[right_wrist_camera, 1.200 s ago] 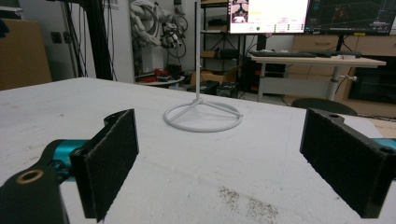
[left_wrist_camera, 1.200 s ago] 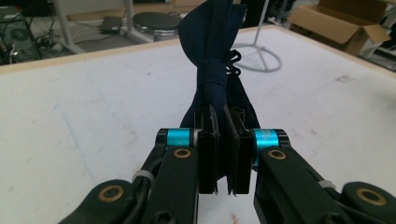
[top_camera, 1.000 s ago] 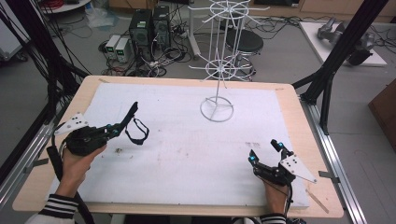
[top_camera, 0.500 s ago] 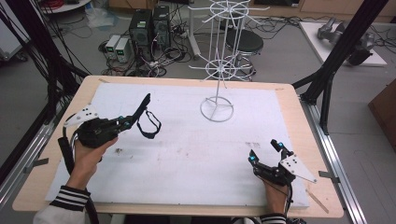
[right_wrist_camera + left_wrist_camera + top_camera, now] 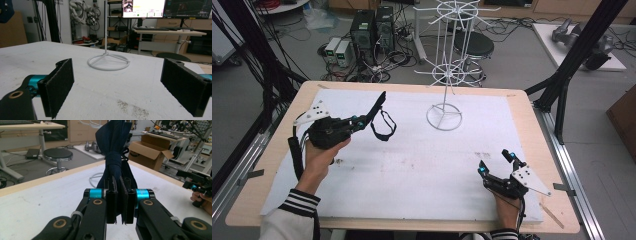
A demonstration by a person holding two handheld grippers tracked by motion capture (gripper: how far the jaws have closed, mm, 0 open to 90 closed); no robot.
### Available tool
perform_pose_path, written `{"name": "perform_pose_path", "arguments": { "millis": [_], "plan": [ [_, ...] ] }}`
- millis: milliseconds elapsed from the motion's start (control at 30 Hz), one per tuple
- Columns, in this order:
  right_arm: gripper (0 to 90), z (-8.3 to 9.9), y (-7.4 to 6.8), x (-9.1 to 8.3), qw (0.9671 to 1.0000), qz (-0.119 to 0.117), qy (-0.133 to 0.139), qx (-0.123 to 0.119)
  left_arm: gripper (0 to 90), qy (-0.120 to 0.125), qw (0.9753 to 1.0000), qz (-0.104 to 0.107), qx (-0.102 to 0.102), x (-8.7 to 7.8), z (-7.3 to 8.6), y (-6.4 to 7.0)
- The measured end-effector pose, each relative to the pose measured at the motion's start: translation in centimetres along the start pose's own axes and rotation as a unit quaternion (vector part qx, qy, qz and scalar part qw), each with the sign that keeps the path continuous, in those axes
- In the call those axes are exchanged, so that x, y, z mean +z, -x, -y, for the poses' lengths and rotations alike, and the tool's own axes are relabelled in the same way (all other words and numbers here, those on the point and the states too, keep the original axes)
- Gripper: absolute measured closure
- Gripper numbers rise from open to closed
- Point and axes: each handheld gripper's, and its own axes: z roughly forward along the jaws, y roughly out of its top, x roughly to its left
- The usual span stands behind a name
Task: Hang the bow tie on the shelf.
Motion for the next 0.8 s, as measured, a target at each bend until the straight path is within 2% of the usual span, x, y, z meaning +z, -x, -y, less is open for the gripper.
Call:
{"name": "perform_pose_path", "arguments": {
  "millis": [800],
  "plan": [
    [10.6, 0.0, 0.1, 0.0, 1.0, 0.0, 0.003, -0.002, 84.5, 0.012, 0.9992, 0.033, 0.019, 5.5, -2.8, 1.2]
  ]
}}
